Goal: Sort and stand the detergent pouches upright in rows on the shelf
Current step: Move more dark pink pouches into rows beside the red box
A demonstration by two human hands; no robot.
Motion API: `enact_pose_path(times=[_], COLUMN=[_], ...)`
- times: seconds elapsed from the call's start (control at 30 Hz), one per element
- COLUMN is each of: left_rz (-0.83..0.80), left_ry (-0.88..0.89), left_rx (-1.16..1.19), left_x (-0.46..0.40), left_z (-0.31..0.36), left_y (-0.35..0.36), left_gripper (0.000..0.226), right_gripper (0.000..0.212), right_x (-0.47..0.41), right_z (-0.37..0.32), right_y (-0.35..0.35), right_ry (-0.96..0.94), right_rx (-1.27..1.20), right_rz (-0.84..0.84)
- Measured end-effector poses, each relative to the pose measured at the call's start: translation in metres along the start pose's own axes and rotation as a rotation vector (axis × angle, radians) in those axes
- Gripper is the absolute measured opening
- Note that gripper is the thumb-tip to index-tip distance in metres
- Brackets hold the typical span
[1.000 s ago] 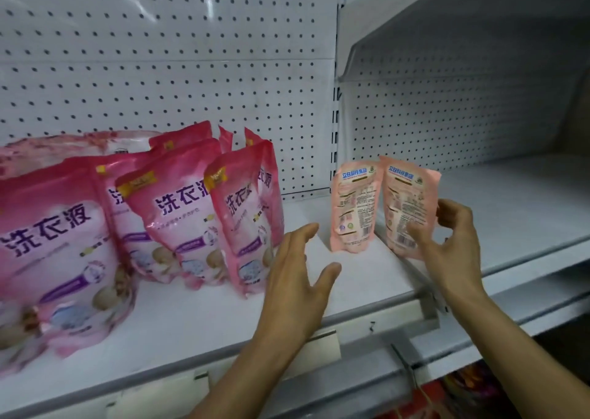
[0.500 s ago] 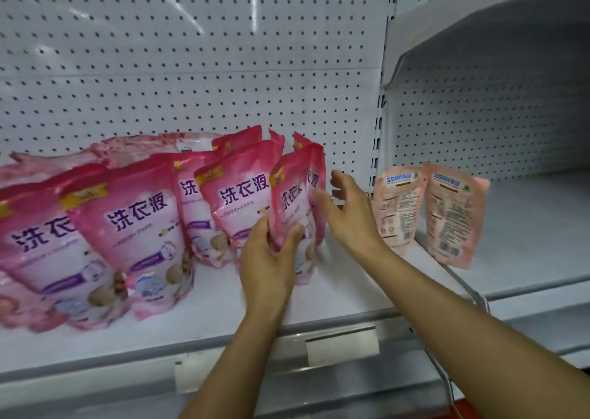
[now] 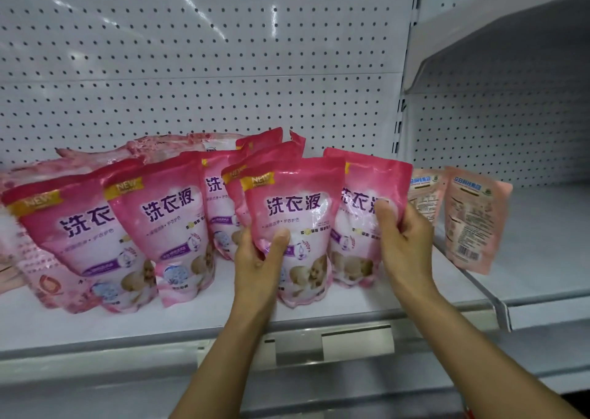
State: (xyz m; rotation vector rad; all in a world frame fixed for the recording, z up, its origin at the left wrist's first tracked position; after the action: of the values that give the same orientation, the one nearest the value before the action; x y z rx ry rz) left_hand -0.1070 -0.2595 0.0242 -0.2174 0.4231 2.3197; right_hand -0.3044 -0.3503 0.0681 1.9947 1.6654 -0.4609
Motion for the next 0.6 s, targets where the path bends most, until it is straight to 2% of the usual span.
enact_pose_path(times=[0.03, 0.1, 0.13, 0.27, 0.33, 0.47, 0.53, 0.6], left_rz=[-0.036, -0.1, -0.108, 0.032, 0.117, 0.151, 0.16, 0.178], left_ry=[0.005, 0.002, -0.01, -0.045, -0.008, 0.071, 0.093, 0.079], left_rx=[-0.037, -0.076, -0.077, -0.024, -0.024, -0.059, -0.049, -0.018], left_x=[0.004, 0.012, 0.013, 0.012, 0.013, 0.027, 0.039, 0.052], left_z=[0.001, 0.003, 0.004, 0.013, 0.022, 0.041, 0.049, 0.051], left_y=[0.002, 0.007, 0.007, 0.008, 0.006, 0.0, -0.008, -0.018], left_gripper=[0.045, 0.043, 0.042, 0.022, 0.021, 0.016, 0.022, 0.033], right_gripper=[0.003, 0.046, 0.055, 0.034, 0.029, 0.014, 0.013, 0.028], right_x=[0.01, 0.027, 0.03, 0.024, 0.021, 0.023, 0.031, 0.043], right_z=[0.006, 0.023, 0.032, 0.025, 0.012, -0.009, -0.016, -0.02], right_y=[-0.001, -0.001, -0.001, -0.001, -0.002, -0.017, -0.025, -0.03], right_ry=[0.069, 0.183, 0.209, 0.194, 0.176, 0.126, 0.112, 0.131], right_rx=[-0.048, -0.056, -0.037, 0.003, 0.008, 0.01, -0.004, -0.012], right_rz=[-0.063, -0.164, -0.173, -0.149, -0.151, -0.121, -0.115, -0.12])
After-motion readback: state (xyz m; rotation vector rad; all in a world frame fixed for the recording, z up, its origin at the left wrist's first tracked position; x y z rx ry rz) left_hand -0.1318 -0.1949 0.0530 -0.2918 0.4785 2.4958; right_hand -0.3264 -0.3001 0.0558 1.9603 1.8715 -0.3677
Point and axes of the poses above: each hand's wrist, its own x-axis away from the middle knuckle, its own y-axis out of the palm, z = x × y, the point moved 5 cm from there along -x, towards the middle knuckle, and after that the axes turned 11 degrees about z, right-handed, at the moved point
